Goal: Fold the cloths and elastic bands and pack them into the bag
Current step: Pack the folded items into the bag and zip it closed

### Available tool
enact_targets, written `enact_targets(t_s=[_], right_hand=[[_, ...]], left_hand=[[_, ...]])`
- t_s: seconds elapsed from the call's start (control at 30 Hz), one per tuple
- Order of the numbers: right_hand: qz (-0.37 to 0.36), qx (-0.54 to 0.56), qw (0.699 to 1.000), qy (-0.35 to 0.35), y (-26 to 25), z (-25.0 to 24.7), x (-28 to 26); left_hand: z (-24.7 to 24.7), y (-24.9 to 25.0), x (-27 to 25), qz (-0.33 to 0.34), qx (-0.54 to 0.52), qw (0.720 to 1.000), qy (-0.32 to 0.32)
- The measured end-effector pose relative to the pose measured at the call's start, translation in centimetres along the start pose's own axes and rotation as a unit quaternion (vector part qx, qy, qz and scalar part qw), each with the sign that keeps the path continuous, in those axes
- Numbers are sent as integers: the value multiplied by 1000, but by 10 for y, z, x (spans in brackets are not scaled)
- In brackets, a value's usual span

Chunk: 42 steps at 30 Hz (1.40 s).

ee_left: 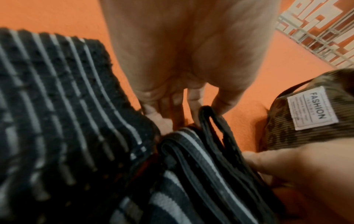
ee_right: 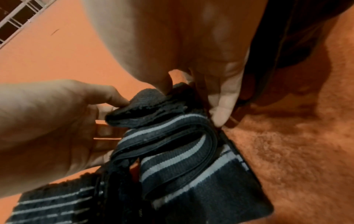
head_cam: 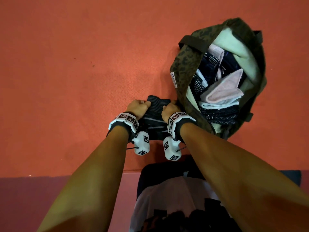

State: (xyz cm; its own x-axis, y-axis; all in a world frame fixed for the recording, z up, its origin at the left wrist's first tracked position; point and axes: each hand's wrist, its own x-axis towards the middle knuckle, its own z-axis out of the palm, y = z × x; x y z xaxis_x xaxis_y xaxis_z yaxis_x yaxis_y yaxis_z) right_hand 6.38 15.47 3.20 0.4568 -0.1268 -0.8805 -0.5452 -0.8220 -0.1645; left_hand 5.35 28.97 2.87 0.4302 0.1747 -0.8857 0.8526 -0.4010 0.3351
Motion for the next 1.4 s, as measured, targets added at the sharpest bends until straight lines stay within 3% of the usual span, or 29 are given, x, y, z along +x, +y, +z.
enact_targets(t_s=[0.1, 0.23, 0.33, 0.5, 0.87, 1.17, 1.4], right_hand=[[18, 24, 999, 22, 2, 0, -4], [-5, 36, 999, -11, 6, -4, -13], [-6, 56, 998, 19, 13, 0, -17], [-32, 85, 996, 20, 23, 4, -24], [-43, 79, 996, -4, 43, 11, -18], [12, 71, 997, -21, 44, 28, -15], [65, 134, 988, -37, 48, 36, -13]], left_hand=[[-2, 1, -8, 9, 2, 1000, 3], [1, 1, -21, 34, 15, 999, 0], [4, -4, -31, 46, -2, 999, 16], [12, -13, -46, 106, -12, 994, -24], [21, -11, -48, 64, 93, 994, 2], [30, -23, -43, 64, 93, 993, -36], [30, -25, -42, 63, 100, 992, -38]])
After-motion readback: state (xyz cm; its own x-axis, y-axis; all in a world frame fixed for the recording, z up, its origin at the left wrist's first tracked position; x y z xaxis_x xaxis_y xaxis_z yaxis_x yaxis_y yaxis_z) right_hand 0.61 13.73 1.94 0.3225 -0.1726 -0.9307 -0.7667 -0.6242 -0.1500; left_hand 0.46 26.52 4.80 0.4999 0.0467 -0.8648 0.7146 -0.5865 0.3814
